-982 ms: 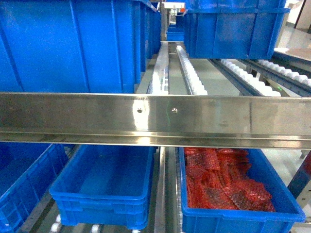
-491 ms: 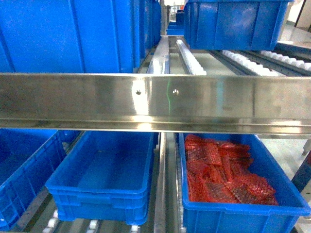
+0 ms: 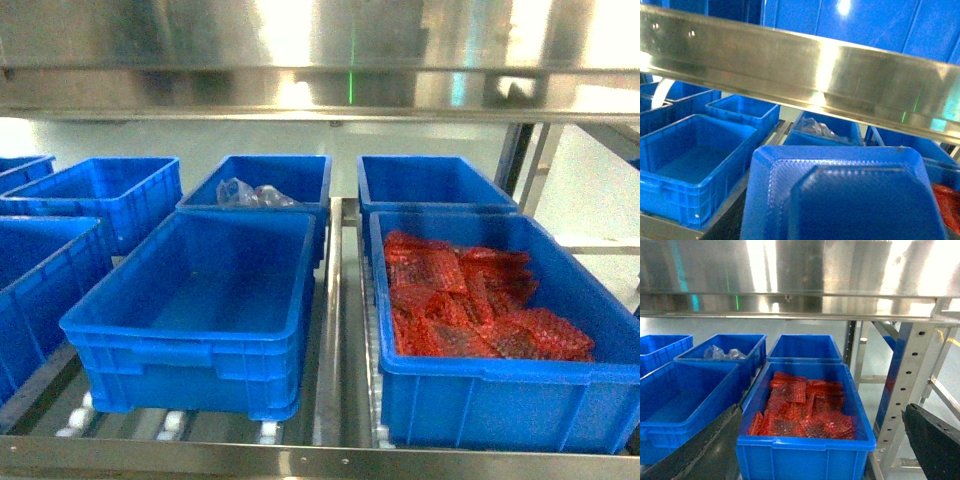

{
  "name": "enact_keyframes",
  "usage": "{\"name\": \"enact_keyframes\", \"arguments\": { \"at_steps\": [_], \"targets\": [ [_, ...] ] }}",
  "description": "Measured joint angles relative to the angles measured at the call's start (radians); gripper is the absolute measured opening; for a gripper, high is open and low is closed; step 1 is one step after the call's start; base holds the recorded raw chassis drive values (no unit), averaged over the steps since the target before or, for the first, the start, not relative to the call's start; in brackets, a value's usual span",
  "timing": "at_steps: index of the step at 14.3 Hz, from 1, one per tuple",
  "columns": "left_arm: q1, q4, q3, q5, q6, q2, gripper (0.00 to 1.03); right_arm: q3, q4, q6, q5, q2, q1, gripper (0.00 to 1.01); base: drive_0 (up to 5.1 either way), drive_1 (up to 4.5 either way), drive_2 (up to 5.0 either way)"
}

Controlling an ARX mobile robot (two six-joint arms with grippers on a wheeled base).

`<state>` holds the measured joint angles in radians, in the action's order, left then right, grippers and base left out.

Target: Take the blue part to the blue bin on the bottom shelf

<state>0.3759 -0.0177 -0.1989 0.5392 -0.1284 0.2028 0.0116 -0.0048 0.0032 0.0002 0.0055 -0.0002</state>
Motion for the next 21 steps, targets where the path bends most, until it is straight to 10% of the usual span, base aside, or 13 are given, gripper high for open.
{"name": "enact_keyframes", "arguments": {
  "at_steps": [21],
  "targets": [
    [0.000,0.002,0.001,0.000,0.000,0.000,0.43,0.000,-0.001,-0.001,0.000,0.000,0.000,0.98,0.0,0.00,0.0]
  ]
}}
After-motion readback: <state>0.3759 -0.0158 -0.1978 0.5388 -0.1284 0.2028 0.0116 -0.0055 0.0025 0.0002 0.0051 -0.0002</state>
